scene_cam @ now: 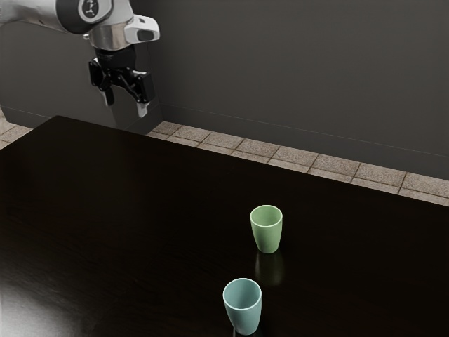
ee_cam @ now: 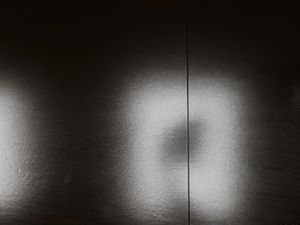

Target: Place the left cup onto the right cup

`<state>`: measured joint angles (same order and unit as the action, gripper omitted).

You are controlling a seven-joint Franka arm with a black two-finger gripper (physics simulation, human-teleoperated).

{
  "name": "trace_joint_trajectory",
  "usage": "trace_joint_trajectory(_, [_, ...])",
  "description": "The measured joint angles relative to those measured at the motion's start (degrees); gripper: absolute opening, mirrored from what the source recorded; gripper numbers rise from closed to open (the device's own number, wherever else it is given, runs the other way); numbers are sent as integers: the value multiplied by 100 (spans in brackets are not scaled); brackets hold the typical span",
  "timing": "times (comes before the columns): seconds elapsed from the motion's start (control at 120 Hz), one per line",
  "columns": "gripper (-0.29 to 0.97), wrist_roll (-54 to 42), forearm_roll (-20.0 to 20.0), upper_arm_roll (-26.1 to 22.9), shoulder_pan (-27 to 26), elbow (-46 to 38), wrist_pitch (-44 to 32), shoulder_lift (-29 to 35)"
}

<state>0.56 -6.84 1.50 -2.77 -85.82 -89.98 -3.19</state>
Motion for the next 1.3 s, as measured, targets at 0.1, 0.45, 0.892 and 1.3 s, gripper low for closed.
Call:
trace_joint_trajectory(0.1, [68,-35,-9,-14,-8,2,-9,-1])
trace_joint_trajectory(0.45, [68,-33,-140,-355,-42,-4,-241,-199])
trace_joint_trajectory(0.892, [68,433,-190,-748,-23,-213,-667,-487])
trace_joint_trajectory(1.3, [68,1010,-204,-1168,-13,-488,-1109,-594])
